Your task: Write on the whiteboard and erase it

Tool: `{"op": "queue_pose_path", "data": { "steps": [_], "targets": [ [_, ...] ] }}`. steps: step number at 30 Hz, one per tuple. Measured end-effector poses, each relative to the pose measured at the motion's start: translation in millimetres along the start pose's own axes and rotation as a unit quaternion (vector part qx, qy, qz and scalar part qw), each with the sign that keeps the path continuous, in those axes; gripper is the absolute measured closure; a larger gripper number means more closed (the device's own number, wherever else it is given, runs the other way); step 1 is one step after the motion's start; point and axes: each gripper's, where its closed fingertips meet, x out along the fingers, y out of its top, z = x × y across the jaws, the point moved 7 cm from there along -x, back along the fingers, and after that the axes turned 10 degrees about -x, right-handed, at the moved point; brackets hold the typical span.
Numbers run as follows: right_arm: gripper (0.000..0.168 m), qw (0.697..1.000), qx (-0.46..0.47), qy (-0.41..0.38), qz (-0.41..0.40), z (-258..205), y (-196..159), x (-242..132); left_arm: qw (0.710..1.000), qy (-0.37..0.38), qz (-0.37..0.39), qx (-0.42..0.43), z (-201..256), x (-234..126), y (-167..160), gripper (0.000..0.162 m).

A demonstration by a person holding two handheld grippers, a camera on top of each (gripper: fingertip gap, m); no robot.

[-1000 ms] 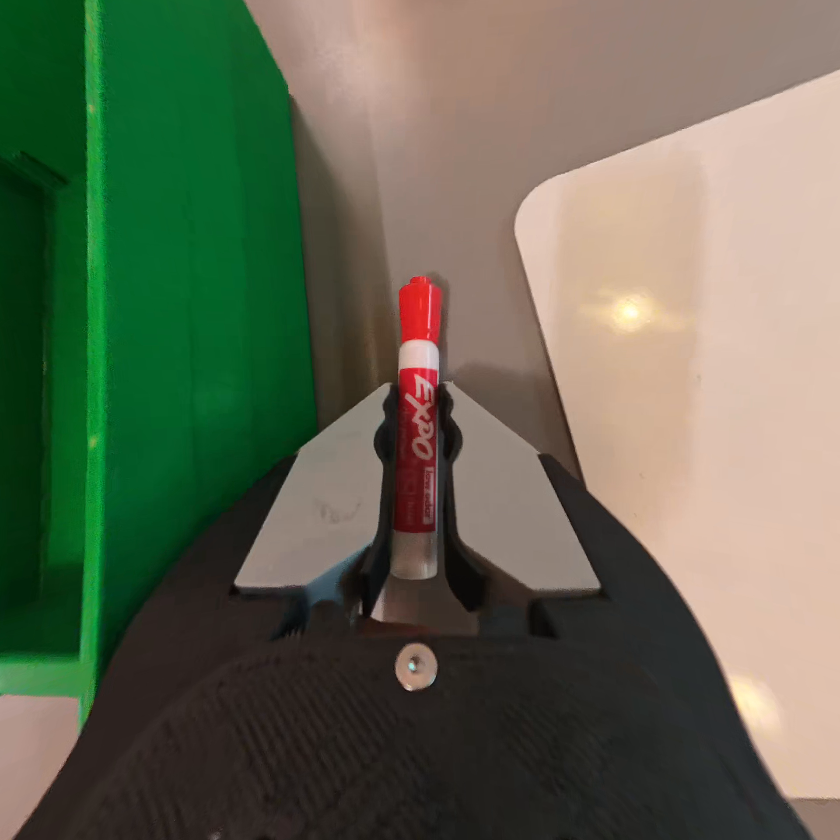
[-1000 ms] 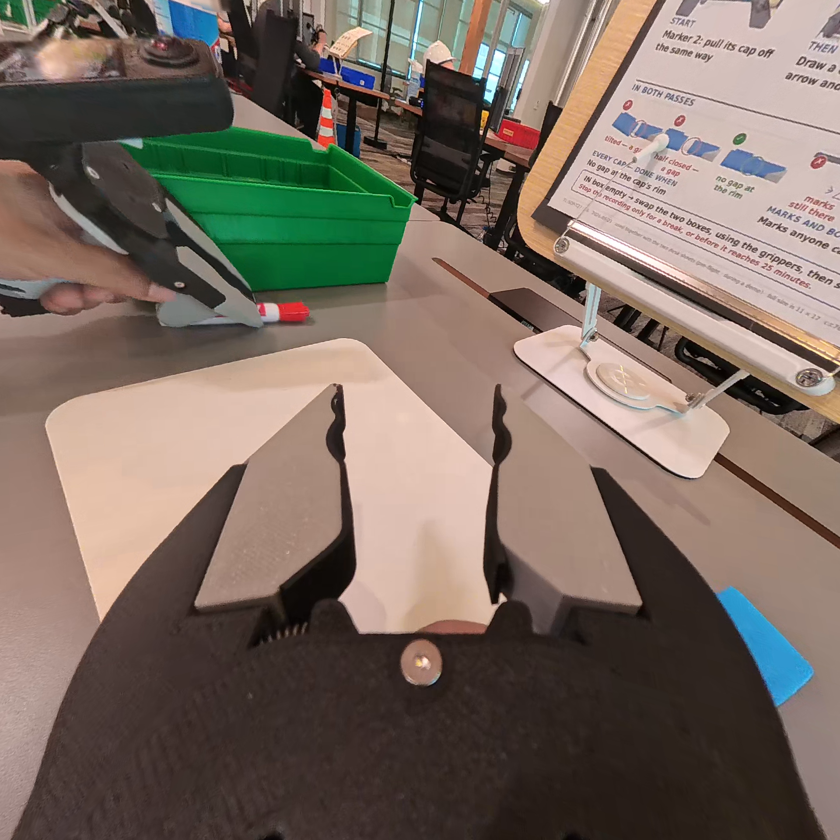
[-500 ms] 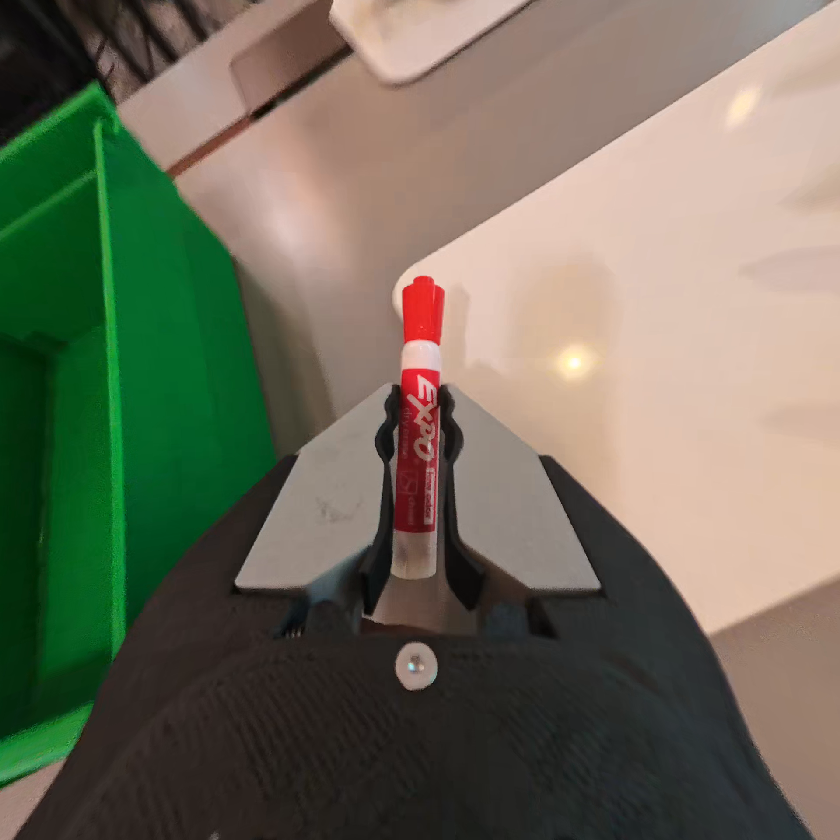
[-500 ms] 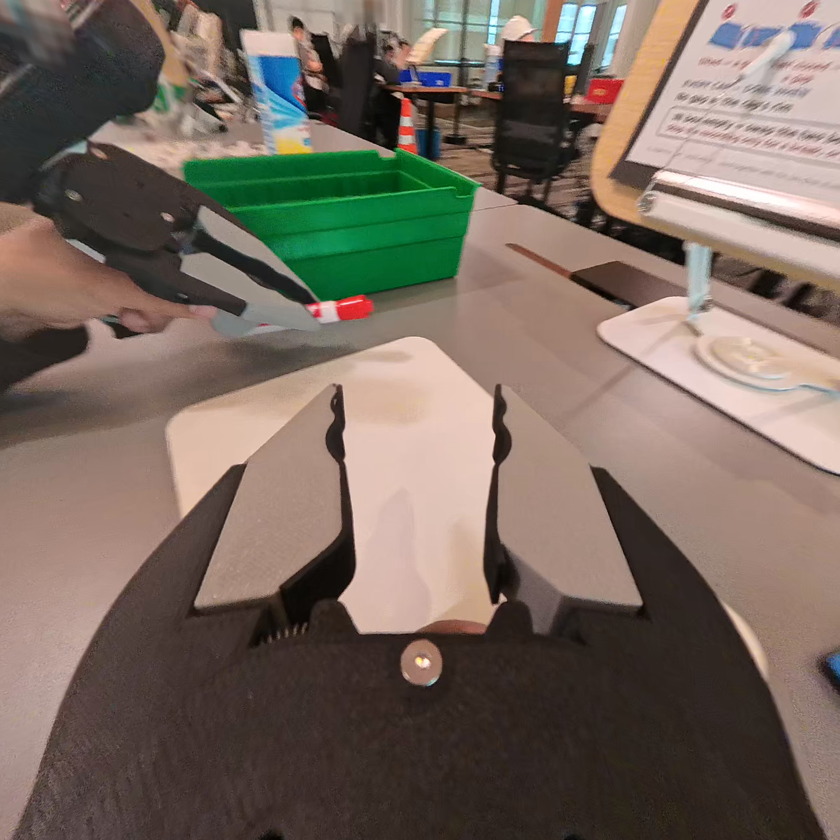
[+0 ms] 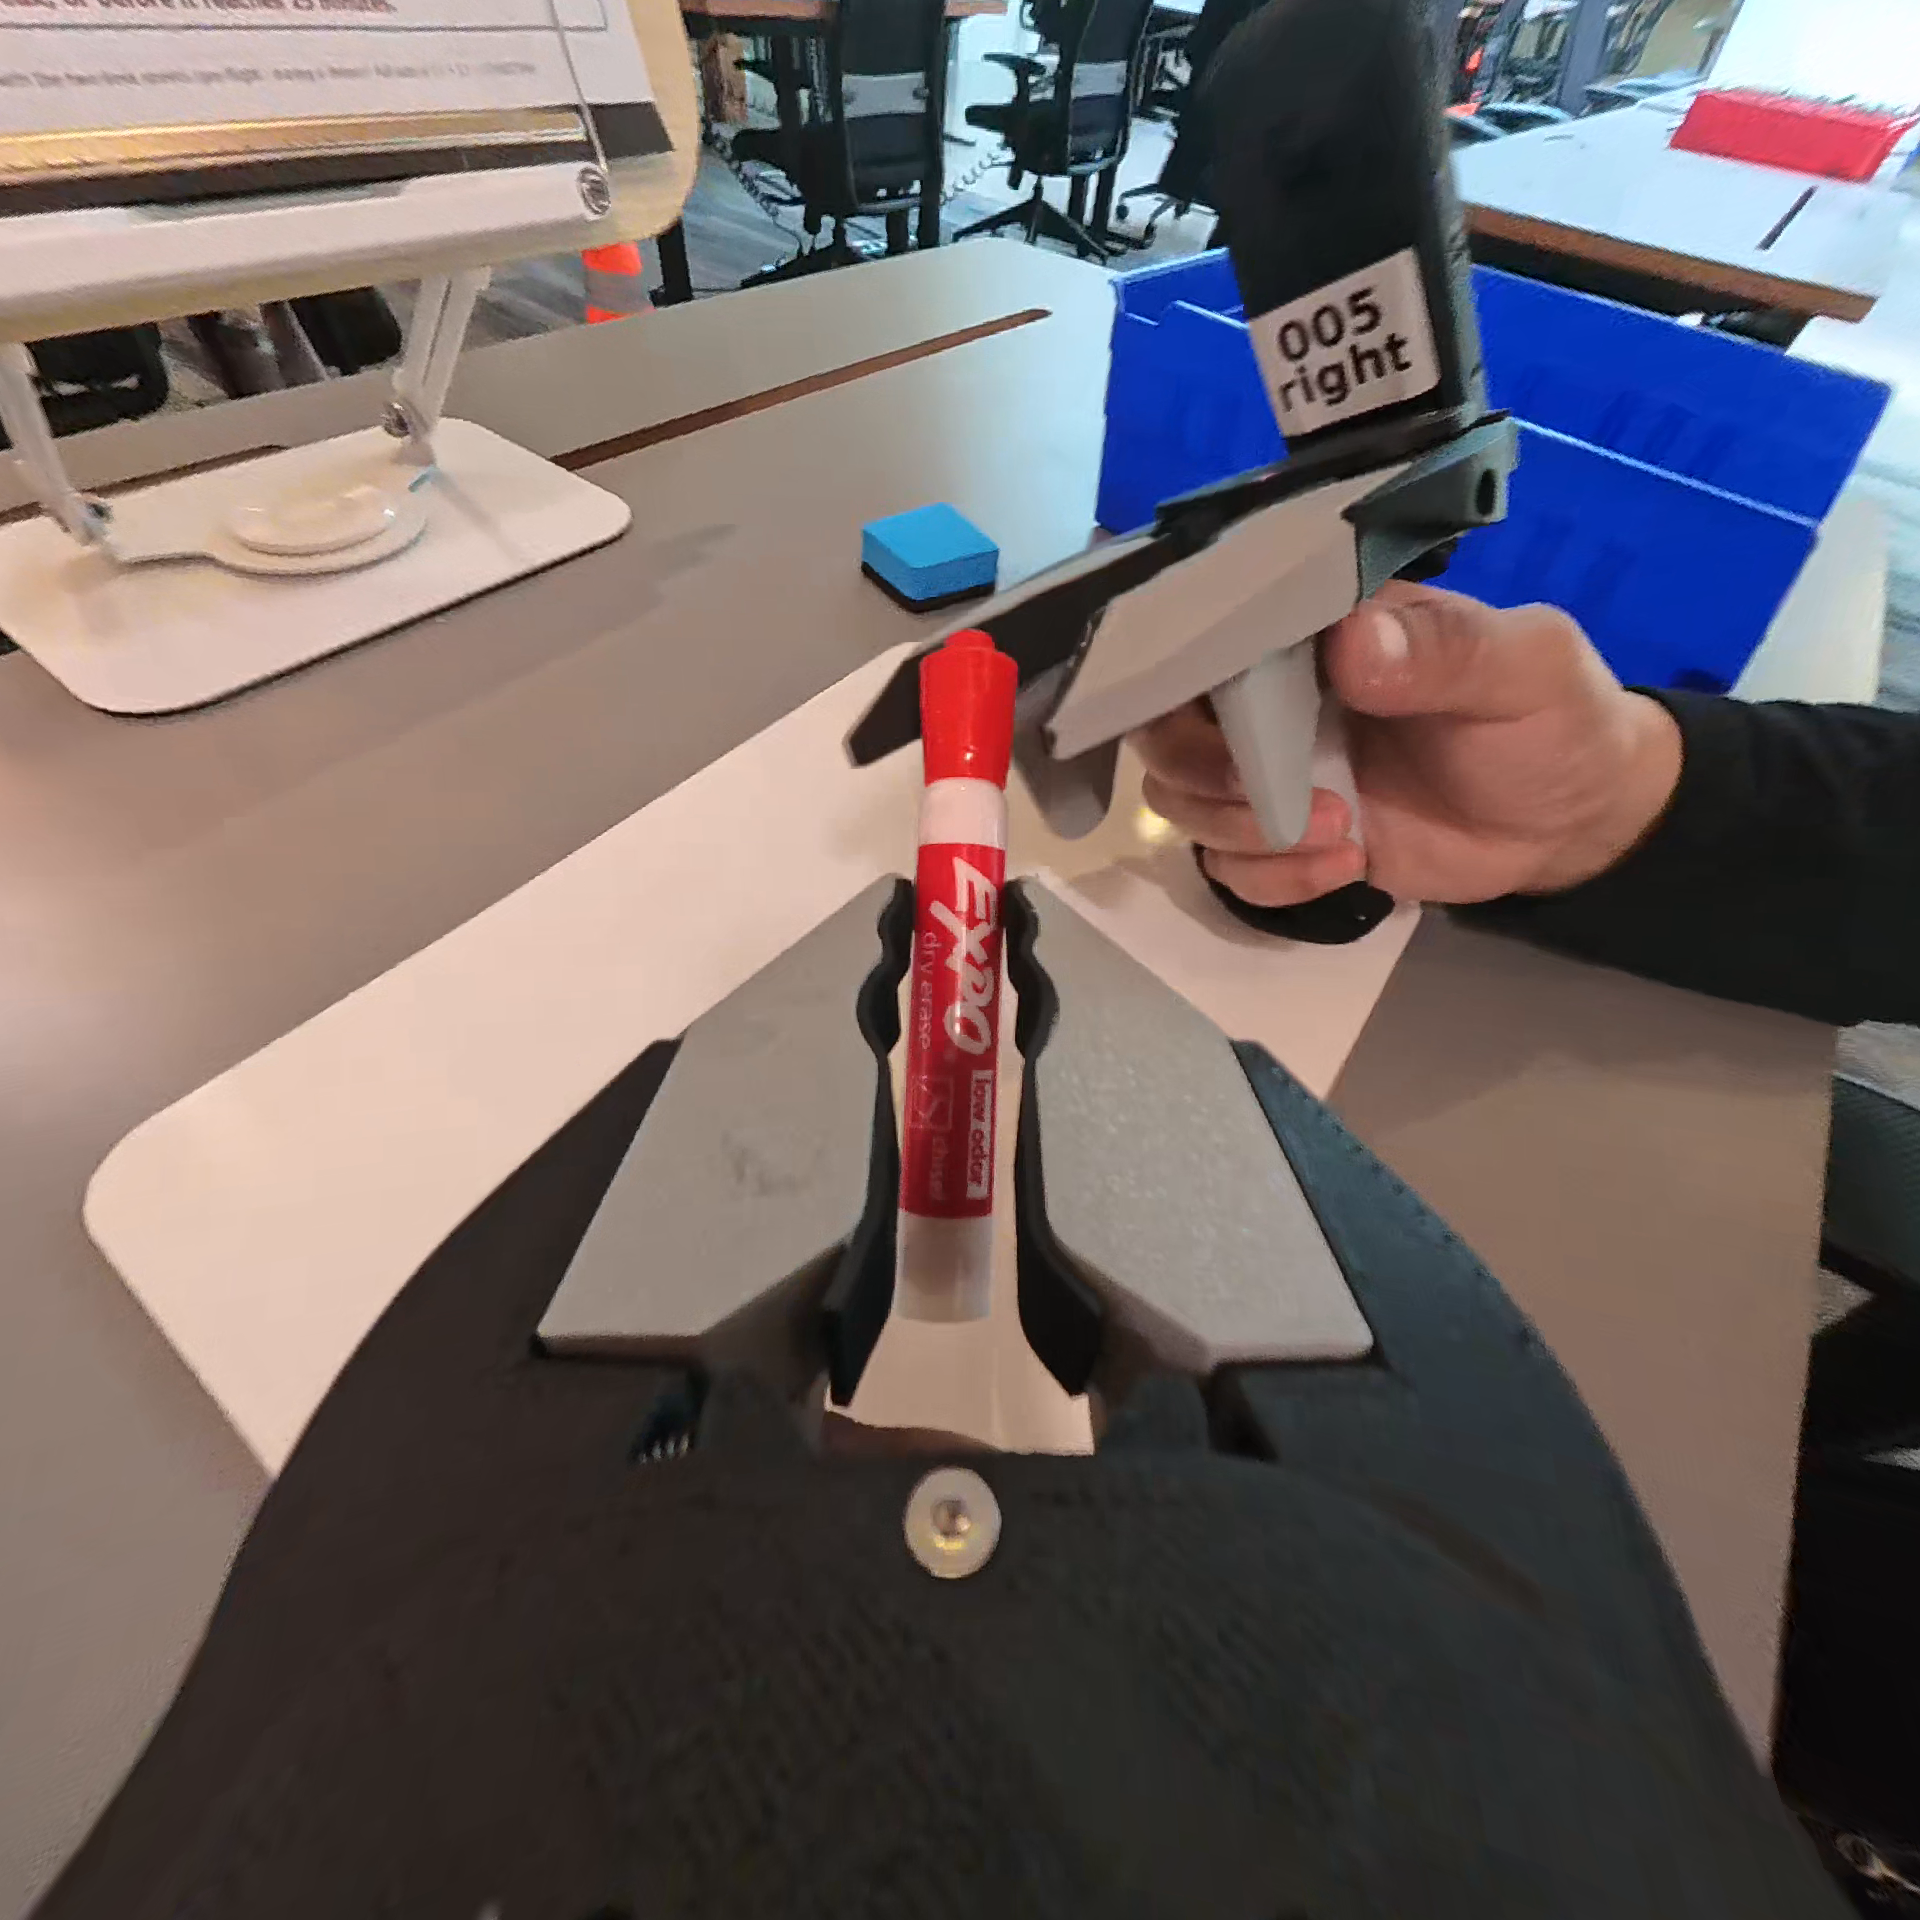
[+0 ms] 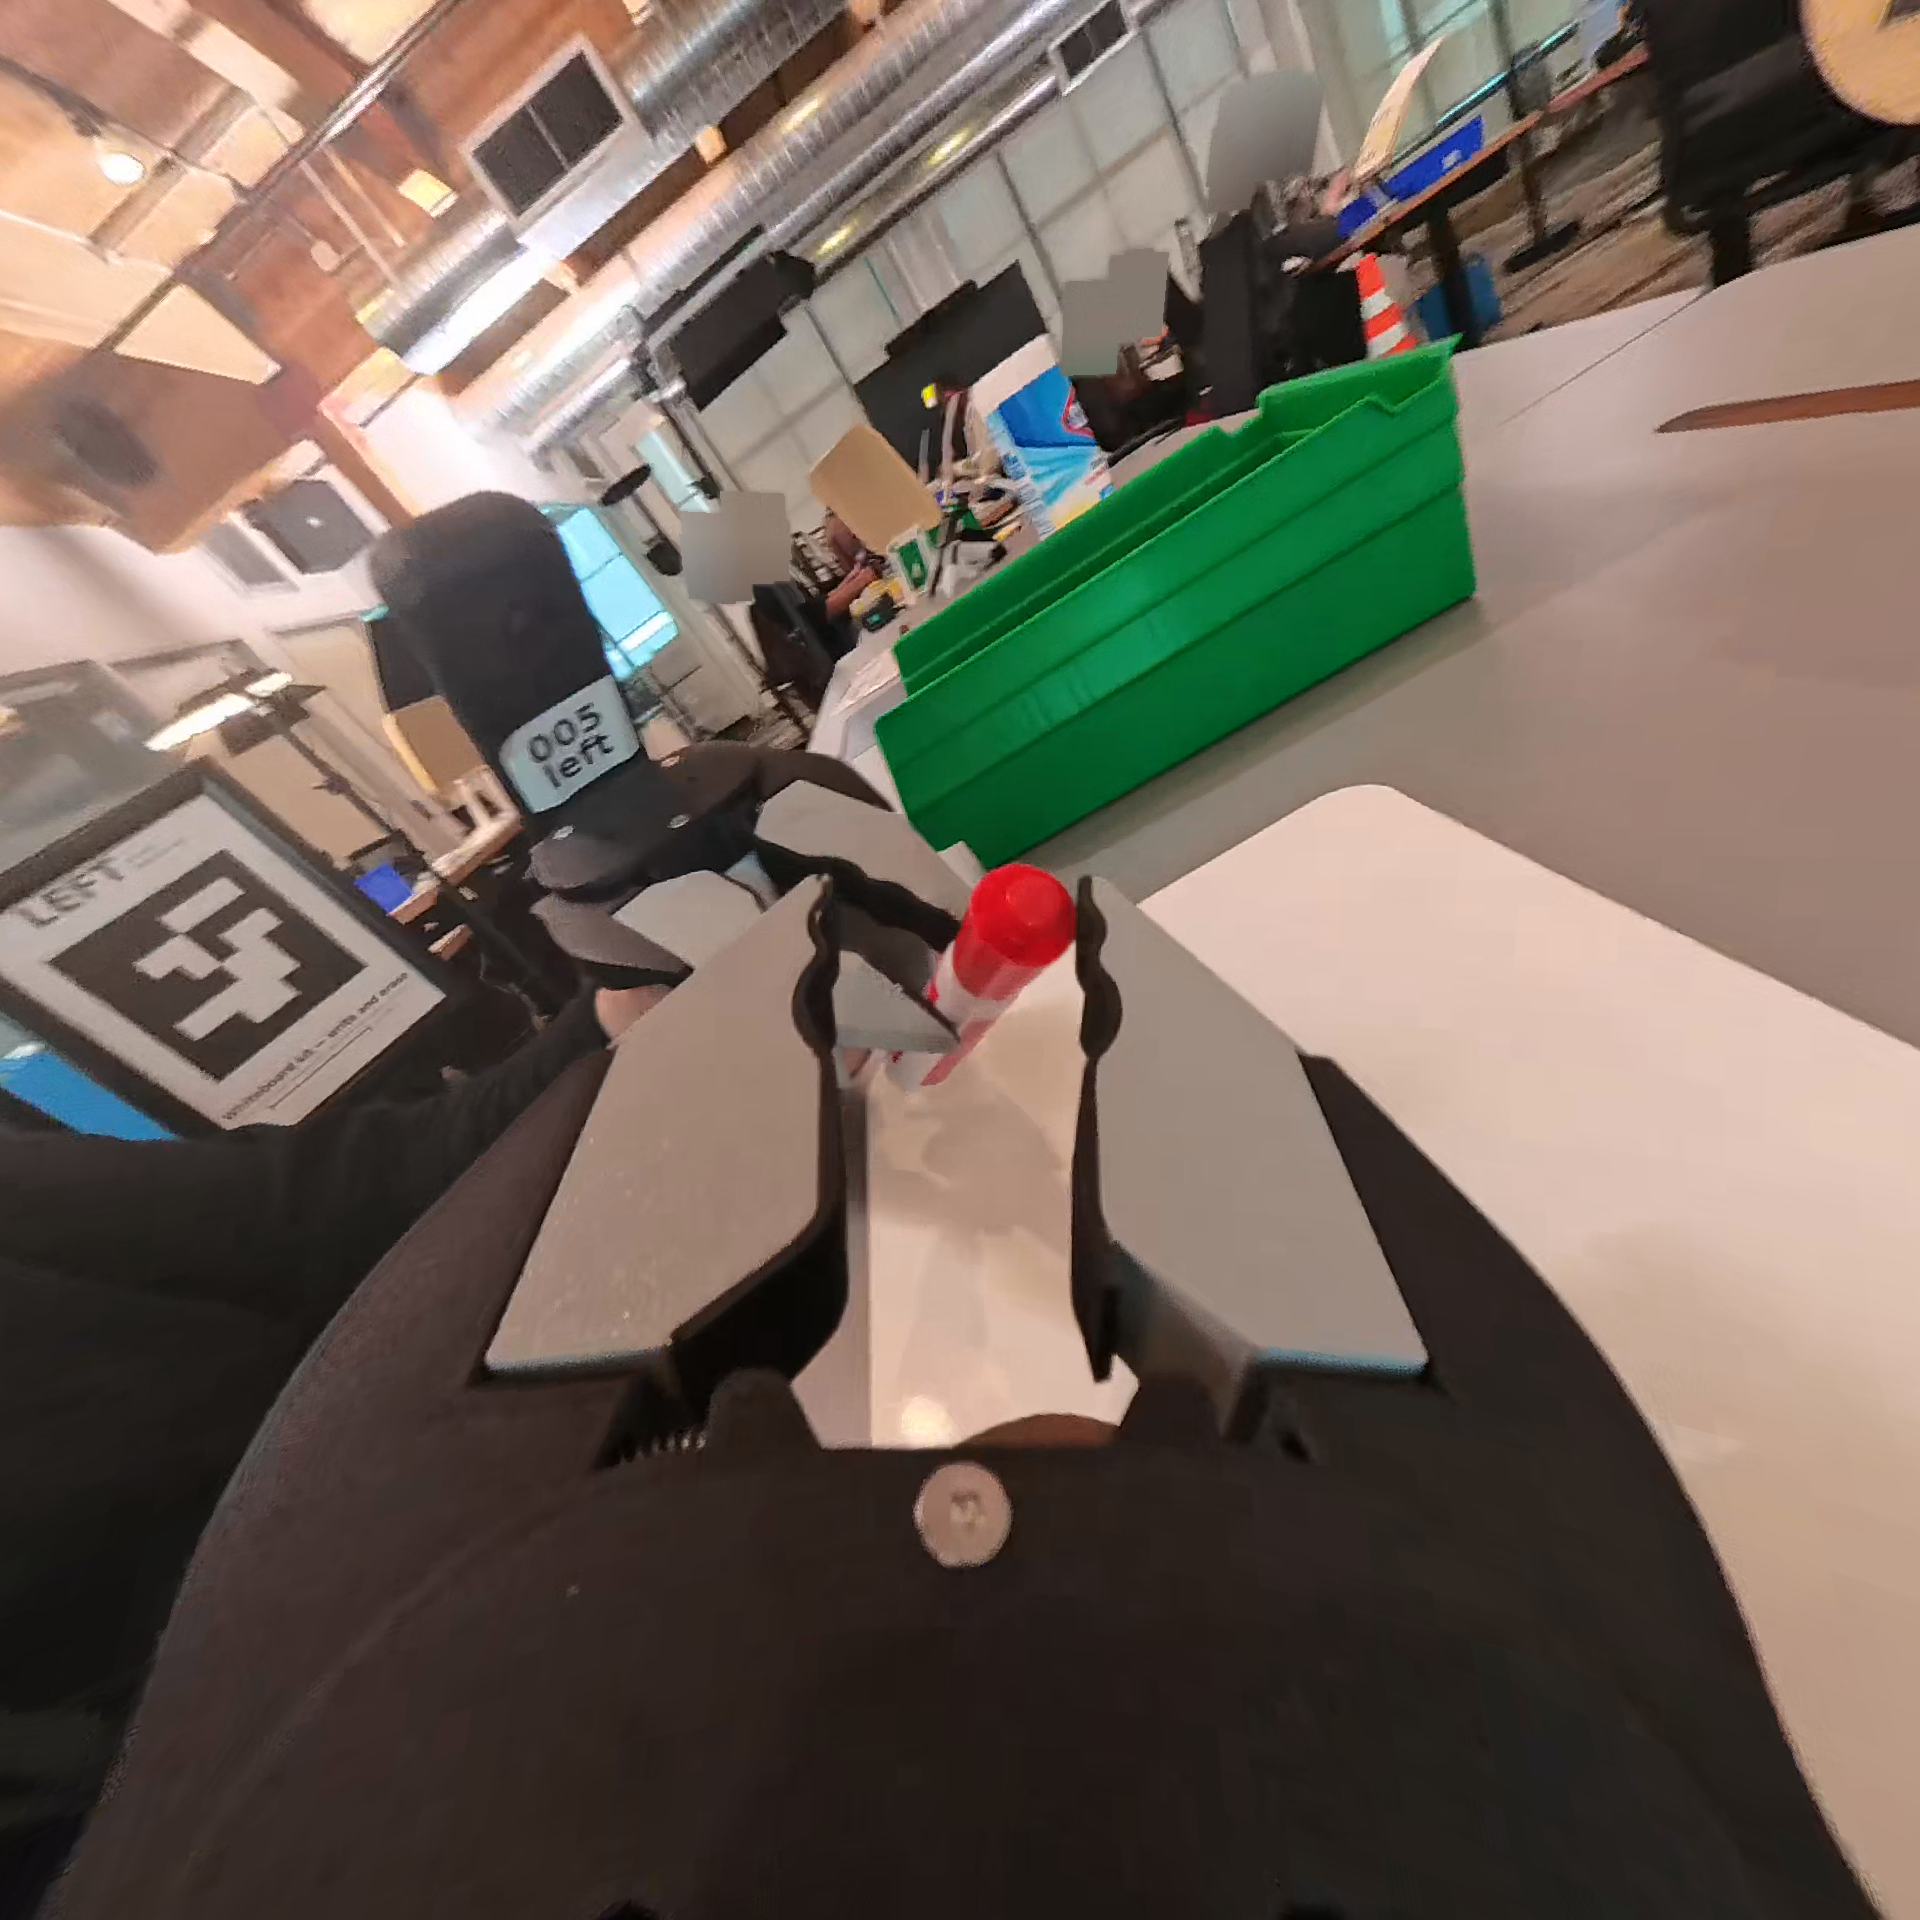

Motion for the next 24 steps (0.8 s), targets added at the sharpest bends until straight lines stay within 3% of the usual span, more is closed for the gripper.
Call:
{"op": "queue_pose_path", "data": {
  "steps": [1,2,6,12,24],
  "targets": [
    [0.123,1.0,0.011,0.011,0.0,-0.1,-1.0,0.7,1.0,-0.005,-0.001,-0.006,0.4,1.8,-0.1,0.146],
    [0.123,1.0,0.018,0.011,0.001,1.0,-1.8,1.3,1.0,-0.007,0.0,-0.008,0.3,3.5,-0.1,0.146],
    [0.153,1.0,-0.001,-0.01,-0.016,2.5,-4.0,2.0,1.0,-0.02,-0.003,-0.006,4.6,11.3,-2.8,0.146],
    [0.153,0.997,-0.062,-0.043,-0.025,-2.2,2.5,-1.1,0.999,-0.042,0.008,-0.016,7.5,18.5,0.5,0.146],
    [0.153,0.992,-0.109,-0.002,-0.062,-24.1,-3.3,16.4,0.993,-0.115,-0.007,-0.037,18.2,29.5,-9.6,0.146]
  ]
}}
